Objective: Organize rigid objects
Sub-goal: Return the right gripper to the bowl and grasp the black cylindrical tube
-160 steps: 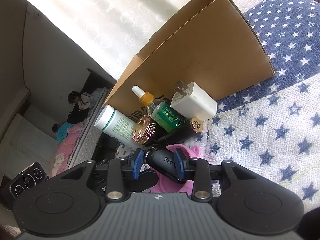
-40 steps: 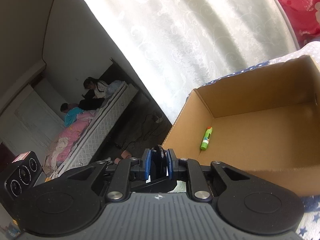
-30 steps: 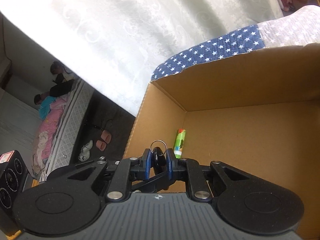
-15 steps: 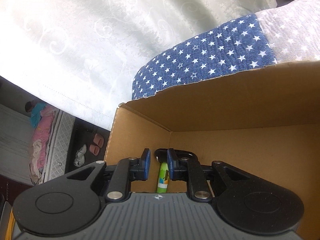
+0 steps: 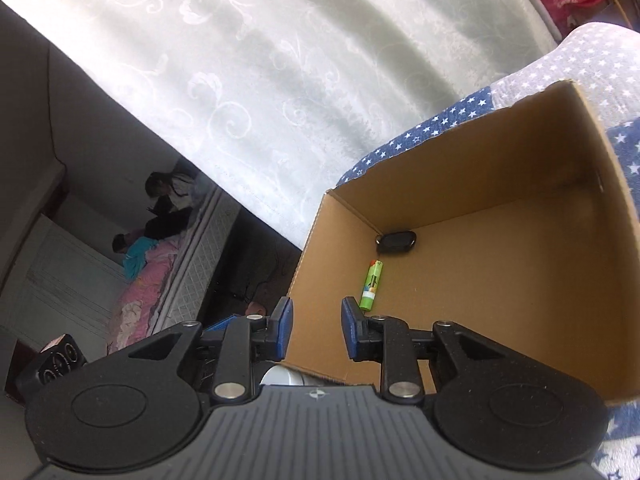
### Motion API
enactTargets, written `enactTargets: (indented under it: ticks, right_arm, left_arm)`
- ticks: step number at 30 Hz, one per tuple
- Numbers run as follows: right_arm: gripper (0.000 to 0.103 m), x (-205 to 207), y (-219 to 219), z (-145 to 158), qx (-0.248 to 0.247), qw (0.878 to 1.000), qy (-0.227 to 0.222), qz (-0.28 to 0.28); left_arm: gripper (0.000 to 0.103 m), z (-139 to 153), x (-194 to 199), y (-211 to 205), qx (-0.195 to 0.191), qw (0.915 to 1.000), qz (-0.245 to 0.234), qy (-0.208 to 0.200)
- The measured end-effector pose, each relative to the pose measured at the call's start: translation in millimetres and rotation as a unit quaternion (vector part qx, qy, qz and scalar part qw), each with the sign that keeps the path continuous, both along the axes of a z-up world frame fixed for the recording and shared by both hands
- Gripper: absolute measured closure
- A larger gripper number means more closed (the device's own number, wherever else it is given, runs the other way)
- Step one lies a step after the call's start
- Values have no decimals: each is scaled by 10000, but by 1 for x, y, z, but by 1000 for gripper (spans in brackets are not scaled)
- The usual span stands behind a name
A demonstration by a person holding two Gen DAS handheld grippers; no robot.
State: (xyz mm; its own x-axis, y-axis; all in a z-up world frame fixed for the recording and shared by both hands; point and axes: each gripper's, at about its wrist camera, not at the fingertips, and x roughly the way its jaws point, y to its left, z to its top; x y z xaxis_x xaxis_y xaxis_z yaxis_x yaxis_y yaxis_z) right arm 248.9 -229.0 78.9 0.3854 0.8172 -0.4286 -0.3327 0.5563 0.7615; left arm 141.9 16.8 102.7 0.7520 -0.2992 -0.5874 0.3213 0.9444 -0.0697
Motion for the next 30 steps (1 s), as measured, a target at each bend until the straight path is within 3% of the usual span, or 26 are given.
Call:
enactTargets:
  ticks: [5, 10, 13, 17, 24, 30]
  right_arm:
    - [70, -54, -42, -28, 36, 9990, -137, -424]
    - [69, -75, -51, -78, 67, 9978, 324, -568]
    - [69, -84, -51, -91, 217, 9974, 475, -492]
    - [69, -116, -72, -79, 329, 9970, 169, -686]
    - [69, -192, -124, -38, 92, 9865, -412, -1581]
    - [69, -201, -122, -45, -17, 9819, -382, -1853]
  left_arm:
    - [53, -36, -42, -17, -6, 9998, -209, 17]
    - [53, -81, -63, -40, -38, 9988, -390, 297]
    - [54, -95, -71, -49, 44, 9989, -347, 318]
    - [54, -96, -78, -52, -45, 9979, -533, 362]
    - [54, -89, -84, -49, -296, 9966, -746, 201]
    - [54, -97, -84, -54, -315, 9959, -819, 224]
